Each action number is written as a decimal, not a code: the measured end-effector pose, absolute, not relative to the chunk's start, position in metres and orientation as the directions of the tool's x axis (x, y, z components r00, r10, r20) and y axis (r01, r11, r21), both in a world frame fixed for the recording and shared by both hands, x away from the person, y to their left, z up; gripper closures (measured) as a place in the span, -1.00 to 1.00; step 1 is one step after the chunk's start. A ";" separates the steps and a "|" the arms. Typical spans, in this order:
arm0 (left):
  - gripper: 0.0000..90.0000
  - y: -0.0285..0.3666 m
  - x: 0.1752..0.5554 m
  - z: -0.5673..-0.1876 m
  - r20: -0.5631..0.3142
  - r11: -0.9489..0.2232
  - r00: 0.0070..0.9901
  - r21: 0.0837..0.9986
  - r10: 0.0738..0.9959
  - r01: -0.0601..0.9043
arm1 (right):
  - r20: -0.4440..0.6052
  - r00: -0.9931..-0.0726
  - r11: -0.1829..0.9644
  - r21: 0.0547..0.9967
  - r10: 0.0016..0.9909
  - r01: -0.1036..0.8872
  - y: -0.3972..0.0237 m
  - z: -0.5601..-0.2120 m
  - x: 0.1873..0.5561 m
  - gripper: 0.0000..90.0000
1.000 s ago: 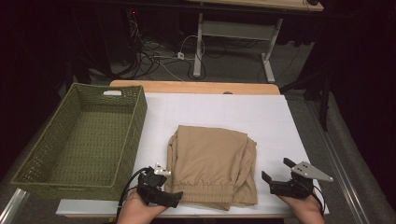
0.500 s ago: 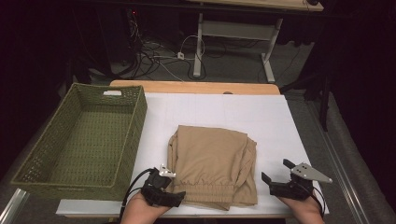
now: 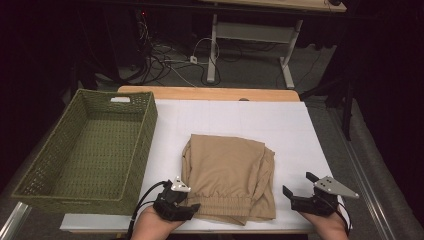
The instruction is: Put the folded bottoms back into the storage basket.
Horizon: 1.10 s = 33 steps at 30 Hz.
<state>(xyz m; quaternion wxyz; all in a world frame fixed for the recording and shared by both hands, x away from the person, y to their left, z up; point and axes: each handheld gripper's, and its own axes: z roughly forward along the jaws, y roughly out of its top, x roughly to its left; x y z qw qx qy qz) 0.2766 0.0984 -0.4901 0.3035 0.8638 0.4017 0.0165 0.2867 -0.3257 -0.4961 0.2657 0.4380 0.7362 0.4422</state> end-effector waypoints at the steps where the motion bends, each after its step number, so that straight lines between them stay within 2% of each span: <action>1: -0.10 0.098 0.278 -0.489 -0.195 -0.491 0.665 0.533 0.721 0.689 | -0.006 -0.475 0.226 0.884 0.880 0.408 -0.326 -0.496 0.286 -0.94; 3: -0.51 0.100 0.281 -0.488 -0.158 -0.469 0.624 0.528 0.765 0.708 | -0.010 -0.473 0.228 0.885 0.881 0.406 -0.326 -0.496 0.285 -0.94; 4: -0.65 0.102 0.283 -0.488 -0.162 -0.452 0.607 0.526 0.778 0.720 | -0.008 -0.472 0.226 0.885 0.882 0.408 -0.327 -0.496 0.285 -0.94; 6: -0.77 0.104 0.287 -0.493 -0.187 -0.425 0.581 0.514 0.792 0.745 | -0.009 -0.470 0.227 0.884 0.883 0.409 -0.327 -0.496 0.285 -0.94; 7: -0.95 0.103 0.290 -0.496 -0.195 -0.417 0.570 0.504 0.799 0.757 | -0.007 -0.469 0.224 0.884 0.883 0.409 -0.328 -0.496 0.285 -0.94; 10: -0.94 0.100 0.292 -0.496 -0.192 -0.419 0.567 0.496 0.801 0.761 | -0.012 -0.466 0.228 0.883 0.884 0.410 -0.328 -0.497 0.284 -0.94; 13: -0.68 0.101 0.290 -0.494 -0.203 -0.428 0.591 0.516 0.781 0.742 | -0.013 -0.463 0.229 0.881 0.886 0.414 -0.330 -0.497 0.280 -0.94; 19: -0.42 0.101 0.291 -0.492 -0.222 -0.445 0.614 0.512 0.757 0.735 | 0.000 -0.438 0.202 0.887 0.899 0.415 -0.337 -0.495 0.274 -0.92; 20: -0.33 0.100 0.290 -0.492 -0.231 -0.448 0.623 0.517 0.748 0.730 | 0.001 -0.437 0.201 0.887 0.900 0.417 -0.337 -0.496 0.275 -0.92; 21: -0.09 0.100 0.289 -0.491 -0.265 -0.451 0.640 0.521 0.722 0.725 | 0.001 -0.438 0.204 0.885 0.899 0.419 -0.337 -0.496 0.275 -0.92; 22: 0.07 0.099 0.288 -0.492 -0.261 -0.451 0.642 0.527 0.721 0.720 | 0.000 -0.441 0.206 0.884 0.898 0.420 -0.336 -0.497 0.275 -0.92; 31: 0.64 0.097 0.285 -0.493 -0.268 -0.450 0.672 0.569 0.690 0.688 | -0.007 -0.467 0.228 0.880 0.884 0.417 -0.325 -0.499 0.281 -0.92; 33: 0.68 0.097 0.284 -0.491 -0.257 -0.462 0.683 0.571 0.684 0.678 | -0.009 -0.472 0.232 0.879 0.881 0.417 -0.323 -0.499 0.282 -0.92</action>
